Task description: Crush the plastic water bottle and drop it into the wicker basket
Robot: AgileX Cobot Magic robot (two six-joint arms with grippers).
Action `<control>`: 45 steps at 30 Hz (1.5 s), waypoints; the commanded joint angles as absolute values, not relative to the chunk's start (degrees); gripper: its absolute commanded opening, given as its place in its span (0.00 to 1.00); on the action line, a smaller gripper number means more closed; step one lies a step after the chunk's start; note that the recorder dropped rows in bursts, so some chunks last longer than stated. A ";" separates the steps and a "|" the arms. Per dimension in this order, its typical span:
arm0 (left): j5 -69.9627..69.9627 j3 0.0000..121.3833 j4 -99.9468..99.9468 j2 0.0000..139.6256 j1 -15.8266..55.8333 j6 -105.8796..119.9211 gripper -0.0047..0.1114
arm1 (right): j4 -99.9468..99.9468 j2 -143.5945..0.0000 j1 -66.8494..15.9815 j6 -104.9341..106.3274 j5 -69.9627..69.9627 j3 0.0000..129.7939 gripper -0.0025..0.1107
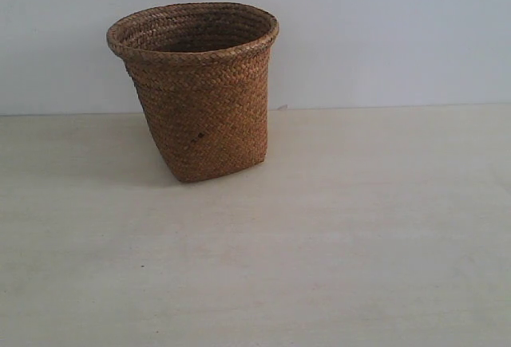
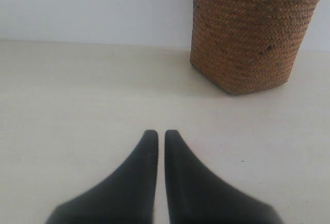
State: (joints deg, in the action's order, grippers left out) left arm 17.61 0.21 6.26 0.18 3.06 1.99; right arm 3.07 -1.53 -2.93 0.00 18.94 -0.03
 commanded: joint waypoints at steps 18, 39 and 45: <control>17.62 0.00 6.26 0.00 2.92 1.81 0.07 | 2.69 -0.64 -1.16 0.00 18.39 0.00 0.02; 17.62 0.00 6.26 0.00 2.92 1.81 0.07 | 2.69 -0.64 -1.16 0.00 18.39 0.00 0.02; 17.62 0.00 6.26 0.00 2.92 1.81 0.07 | 2.69 -0.64 -1.16 0.00 18.39 0.00 0.02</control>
